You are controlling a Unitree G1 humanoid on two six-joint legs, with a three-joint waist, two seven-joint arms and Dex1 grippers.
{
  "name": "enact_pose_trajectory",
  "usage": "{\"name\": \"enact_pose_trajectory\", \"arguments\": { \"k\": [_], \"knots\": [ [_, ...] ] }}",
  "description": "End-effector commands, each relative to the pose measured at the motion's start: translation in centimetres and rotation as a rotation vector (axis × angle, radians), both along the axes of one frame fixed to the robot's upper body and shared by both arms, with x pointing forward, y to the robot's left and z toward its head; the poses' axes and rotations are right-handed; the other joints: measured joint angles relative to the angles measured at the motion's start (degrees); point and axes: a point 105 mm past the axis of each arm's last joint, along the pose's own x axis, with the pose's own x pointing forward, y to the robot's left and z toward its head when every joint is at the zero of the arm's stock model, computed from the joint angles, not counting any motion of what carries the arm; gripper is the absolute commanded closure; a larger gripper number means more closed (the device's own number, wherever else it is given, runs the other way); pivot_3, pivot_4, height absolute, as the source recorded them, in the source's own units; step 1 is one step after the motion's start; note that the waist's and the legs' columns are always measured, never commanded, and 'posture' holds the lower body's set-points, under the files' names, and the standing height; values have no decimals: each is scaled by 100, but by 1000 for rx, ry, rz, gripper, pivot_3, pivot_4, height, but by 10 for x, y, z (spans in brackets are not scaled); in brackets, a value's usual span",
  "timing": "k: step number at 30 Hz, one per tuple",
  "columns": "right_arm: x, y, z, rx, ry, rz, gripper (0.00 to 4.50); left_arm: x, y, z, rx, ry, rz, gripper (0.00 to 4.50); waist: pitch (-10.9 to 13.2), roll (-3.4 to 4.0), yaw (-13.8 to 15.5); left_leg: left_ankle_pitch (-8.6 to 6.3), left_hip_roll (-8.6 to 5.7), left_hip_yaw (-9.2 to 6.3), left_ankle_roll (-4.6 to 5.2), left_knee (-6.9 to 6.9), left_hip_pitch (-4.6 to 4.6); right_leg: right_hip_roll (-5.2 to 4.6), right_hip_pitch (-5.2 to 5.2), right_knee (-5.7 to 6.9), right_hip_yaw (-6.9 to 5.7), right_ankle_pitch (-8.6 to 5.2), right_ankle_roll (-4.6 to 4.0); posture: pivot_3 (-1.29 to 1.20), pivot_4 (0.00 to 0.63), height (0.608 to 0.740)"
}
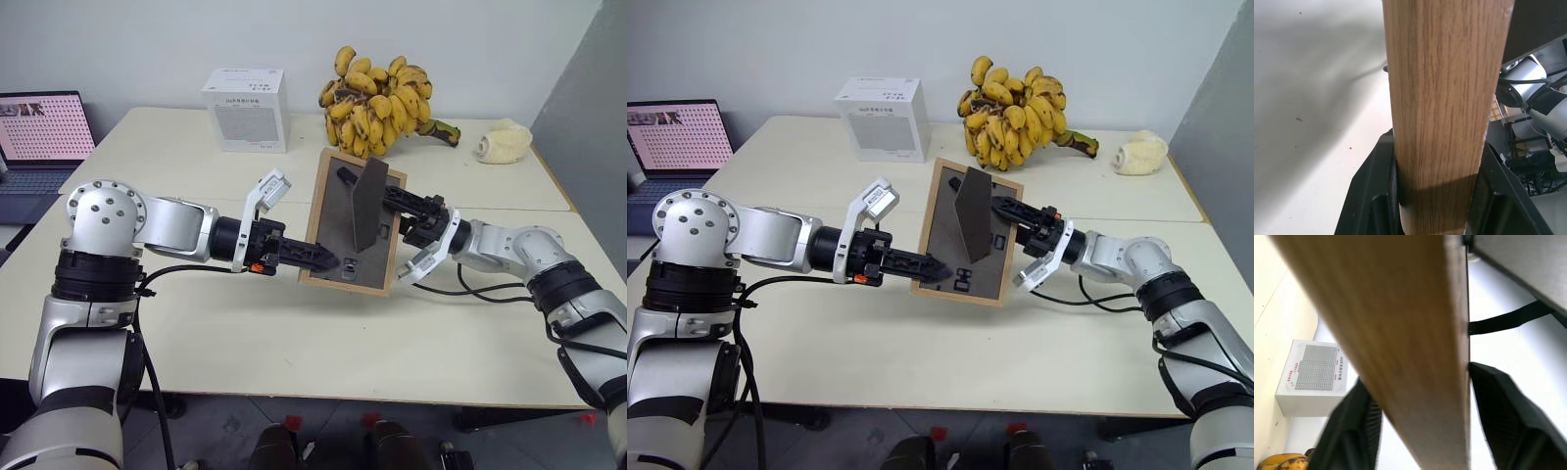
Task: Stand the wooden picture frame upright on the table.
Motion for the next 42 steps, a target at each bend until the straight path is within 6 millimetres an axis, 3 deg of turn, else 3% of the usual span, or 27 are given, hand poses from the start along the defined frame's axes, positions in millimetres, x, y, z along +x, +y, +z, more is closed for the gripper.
{"name": "enact_pose_trajectory", "arguments": {
  "k": [1,5,11,12,20,25,28,31,36,42],
  "knots": [
    [-4,-4,9,-21,-35,23,2729,-6,2,12,-29,-32,-20,3214,0,0,0,0,-1,-1,0,0,0,0,0,0,0,0,0,0,150,740],
    [-7,-6,2,-44,-22,36,3060,-8,1,12,-26,-39,-24,3214,0,0,2,0,-1,-1,0,0,0,0,0,0,0,0,0,0,150,740],
    [-7,-2,2,-31,-22,42,3082,-5,0,13,-45,-43,-4,3214,0,0,2,2,-3,-3,1,0,0,0,0,2,0,0,0,0,150,740],
    [-7,-1,2,-29,-21,42,3082,-5,-1,14,-53,-45,-4,2656,0,0,2,2,-3,-3,1,0,0,0,0,2,0,0,0,0,150,740],
    [-3,-2,4,-32,-16,23,3082,-6,0,19,-59,-98,8,1084,-1,-2,4,3,-5,-4,1,0,0,-2,1,1,0,0,0,0,150,740],
    [3,-3,2,-40,1,2,3082,-15,11,42,-130,-248,3,1084,-1,-2,-24,4,-5,-4,0,0,1,-1,-1,3,1,0,0,0,150,740],
    [11,-5,-4,-61,29,-27,3082,-29,23,63,-187,-431,0,1084,-1,-2,-45,4,-4,-4,-1,-3,1,-1,-1,2,0,0,-1,0,150,740],
    [20,-9,-8,-60,76,-70,3082,-41,36,71,-188,-606,30,1084,-4,-12,-67,9,-2,-2,-8,-5,1,-3,0,-1,-2,0,-1,0,150,740],
    [37,-11,-9,23,260,-130,3082,-47,53,51,-102,-739,178,1084,-4,-17,-120,5,-6,5,-2,-6,8,-12,11,-4,1,1,-1,0,150,740],
    [50,-4,-8,163,533,-151,3082,-57,67,37,-75,-778,349,1084,19,-55,-164,4,-1,-9,0,-5,42,-11,53,-4,-11,3,-4,0,150,740]
  ]
}}
